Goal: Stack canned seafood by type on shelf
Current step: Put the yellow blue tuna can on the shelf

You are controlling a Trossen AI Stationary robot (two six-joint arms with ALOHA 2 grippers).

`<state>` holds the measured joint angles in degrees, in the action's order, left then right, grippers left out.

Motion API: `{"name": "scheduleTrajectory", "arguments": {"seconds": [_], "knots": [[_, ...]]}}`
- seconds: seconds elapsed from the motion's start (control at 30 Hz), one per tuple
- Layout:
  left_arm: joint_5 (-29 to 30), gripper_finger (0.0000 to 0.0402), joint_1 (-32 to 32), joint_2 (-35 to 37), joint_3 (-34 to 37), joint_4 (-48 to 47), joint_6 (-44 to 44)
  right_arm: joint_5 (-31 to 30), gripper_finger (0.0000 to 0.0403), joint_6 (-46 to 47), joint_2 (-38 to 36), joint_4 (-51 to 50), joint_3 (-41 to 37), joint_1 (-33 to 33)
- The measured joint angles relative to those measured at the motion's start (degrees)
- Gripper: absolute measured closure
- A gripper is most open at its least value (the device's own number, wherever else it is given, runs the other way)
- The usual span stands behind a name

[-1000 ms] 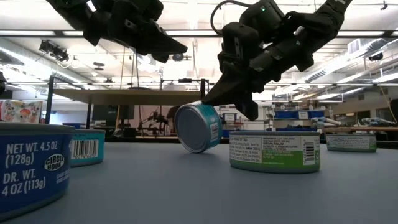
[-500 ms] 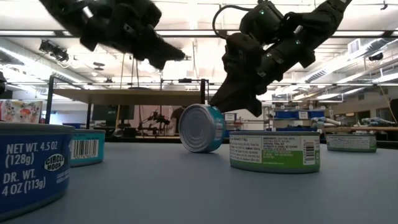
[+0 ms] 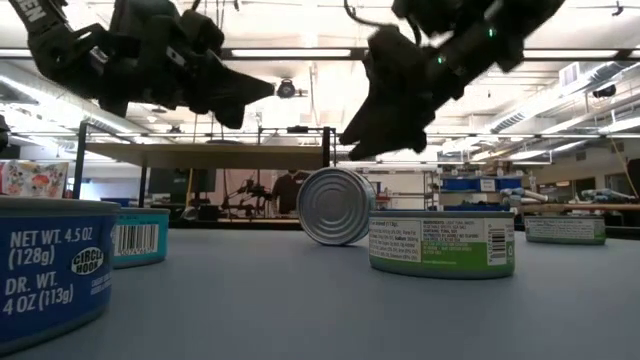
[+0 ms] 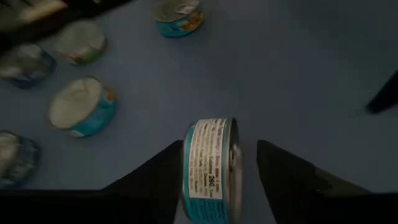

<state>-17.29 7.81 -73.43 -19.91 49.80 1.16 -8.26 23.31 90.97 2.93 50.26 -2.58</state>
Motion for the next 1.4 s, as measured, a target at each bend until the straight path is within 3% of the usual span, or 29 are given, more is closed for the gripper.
{"name": "scheduleTrajectory", "arguments": {"seconds": [0.17, 0.43, 0.7, 0.9, 1.1, 1.4], "knots": [[1.09, 0.0401, -1.27, 0.0, 0.34, 0.17, 0.12, -10.34, 0.0149, -1.64, 4.07, -15.37, 9.92, -4.19], [1.85, 0.0401, -1.44, 0.48, 0.0, -0.31, 1.35, -10.72, 0.0133, -2.91, 12.25, -26.96, 20.8, -5.32], [1.85, 0.0401, 0.55, 3.46, -0.87, -2.99, 1.58, -9.62, 0.0136, -3.98, 16.2, -31.25, 24.85, -4.84], [0.98, 0.0401, 3.0, 6.97, -0.87, -4.27, 1.65, -9.17, 0.0172, -3.7, 16.78, -32.06, 24.87, -4.73], [0.75, 0.0401, 5.45, 10.51, -0.87, -6.14, 1.59, -6.67, 0.0258, -5.9, 16.2, -32.16, 24.91, -4.62], [0.67, 0.0401, 12.43, 20.6, -0.87, -13.38, -1.56, -4.11, 0.0263, -12.38, 15.88, -34.11, 29.39, -4.65]]}}
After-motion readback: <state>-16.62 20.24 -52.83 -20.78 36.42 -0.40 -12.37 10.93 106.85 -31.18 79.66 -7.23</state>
